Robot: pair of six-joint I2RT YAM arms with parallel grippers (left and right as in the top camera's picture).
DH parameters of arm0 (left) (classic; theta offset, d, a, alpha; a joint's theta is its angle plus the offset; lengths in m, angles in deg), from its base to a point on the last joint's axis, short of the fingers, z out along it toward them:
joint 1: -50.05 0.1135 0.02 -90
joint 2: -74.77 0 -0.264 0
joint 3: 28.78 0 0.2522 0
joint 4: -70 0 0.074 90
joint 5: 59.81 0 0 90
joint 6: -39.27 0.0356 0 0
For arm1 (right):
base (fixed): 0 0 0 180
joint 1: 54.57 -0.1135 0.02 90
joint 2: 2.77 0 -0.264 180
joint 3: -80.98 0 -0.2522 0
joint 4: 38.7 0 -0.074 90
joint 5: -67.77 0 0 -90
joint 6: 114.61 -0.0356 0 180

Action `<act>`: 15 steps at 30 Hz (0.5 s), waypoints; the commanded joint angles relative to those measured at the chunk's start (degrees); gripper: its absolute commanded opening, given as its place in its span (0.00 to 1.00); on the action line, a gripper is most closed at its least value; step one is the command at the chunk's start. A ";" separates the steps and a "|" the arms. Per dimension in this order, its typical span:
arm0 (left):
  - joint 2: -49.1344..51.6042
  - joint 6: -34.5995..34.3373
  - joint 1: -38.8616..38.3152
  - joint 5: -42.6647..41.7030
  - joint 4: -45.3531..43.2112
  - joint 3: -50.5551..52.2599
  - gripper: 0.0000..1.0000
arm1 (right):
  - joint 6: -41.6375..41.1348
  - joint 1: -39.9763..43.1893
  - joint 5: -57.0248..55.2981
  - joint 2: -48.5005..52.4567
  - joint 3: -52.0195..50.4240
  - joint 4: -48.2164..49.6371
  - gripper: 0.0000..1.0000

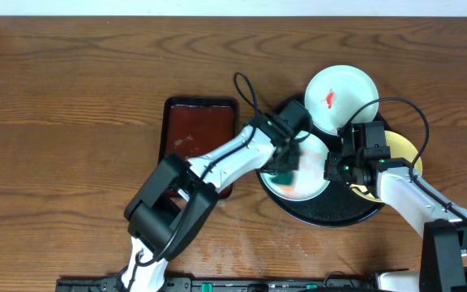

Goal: Clean dirty plates on tray and stack at the side
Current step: 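Scrub the lower pale green plate with the sponge in the left gripper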

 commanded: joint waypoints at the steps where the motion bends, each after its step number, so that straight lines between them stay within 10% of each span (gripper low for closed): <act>1: 2.40 4.90 3.26 19.45 6.56 -1.66 0.07 | -0.28 -0.92 -0.33 0.98 -0.63 -1.01 0.01; 7: 2.62 8.02 3.10 18.01 5.44 -3.17 0.07 | -0.28 -0.92 -0.33 0.98 -0.63 -1.16 0.01; 15: 6.99 6.25 1.14 -13.75 -7.13 -3.15 0.08 | -0.28 -0.94 -0.31 0.98 -0.63 -1.36 0.01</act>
